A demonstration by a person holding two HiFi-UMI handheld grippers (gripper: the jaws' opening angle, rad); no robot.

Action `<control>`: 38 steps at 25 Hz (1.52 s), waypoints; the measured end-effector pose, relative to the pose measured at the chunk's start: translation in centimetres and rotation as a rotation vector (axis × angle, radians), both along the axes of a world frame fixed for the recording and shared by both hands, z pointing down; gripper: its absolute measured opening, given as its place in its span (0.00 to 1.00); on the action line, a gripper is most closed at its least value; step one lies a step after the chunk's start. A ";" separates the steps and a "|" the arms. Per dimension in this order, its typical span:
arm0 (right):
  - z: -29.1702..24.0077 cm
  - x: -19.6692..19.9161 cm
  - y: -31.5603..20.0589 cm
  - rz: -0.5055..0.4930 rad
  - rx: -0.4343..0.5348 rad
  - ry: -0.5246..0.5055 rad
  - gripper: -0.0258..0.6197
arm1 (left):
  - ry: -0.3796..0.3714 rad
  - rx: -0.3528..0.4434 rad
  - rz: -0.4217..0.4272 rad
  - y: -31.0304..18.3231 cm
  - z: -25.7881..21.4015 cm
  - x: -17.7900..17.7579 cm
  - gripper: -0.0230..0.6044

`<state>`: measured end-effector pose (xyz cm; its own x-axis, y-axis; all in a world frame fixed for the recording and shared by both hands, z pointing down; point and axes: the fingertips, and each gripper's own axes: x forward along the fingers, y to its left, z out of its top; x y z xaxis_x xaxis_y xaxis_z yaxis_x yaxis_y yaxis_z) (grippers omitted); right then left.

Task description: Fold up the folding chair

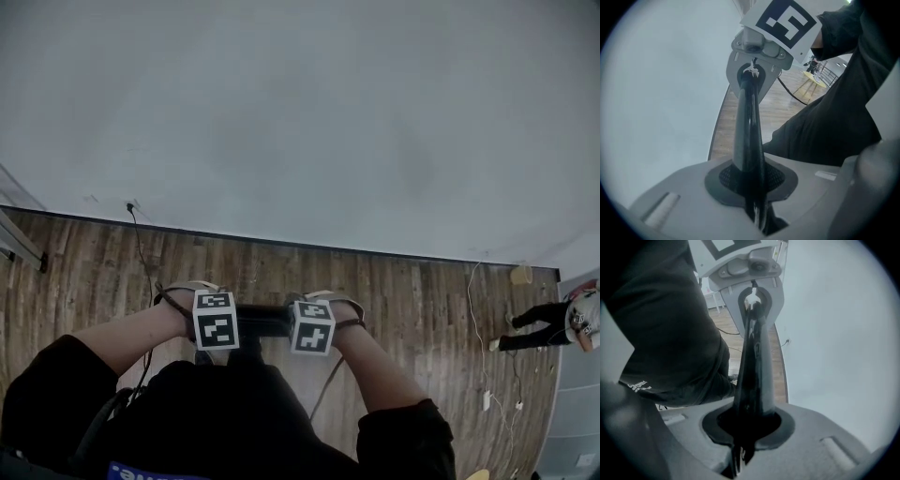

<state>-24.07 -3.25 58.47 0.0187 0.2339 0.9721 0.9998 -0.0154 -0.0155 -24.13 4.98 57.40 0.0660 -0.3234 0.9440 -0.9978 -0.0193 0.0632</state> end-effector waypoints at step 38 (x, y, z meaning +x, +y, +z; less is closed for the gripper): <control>0.7 -24.6 -1.4 0.012 0.015 0.046 0.11 | 0.049 -0.026 -0.009 -1.3 1.1 -24.5 0.13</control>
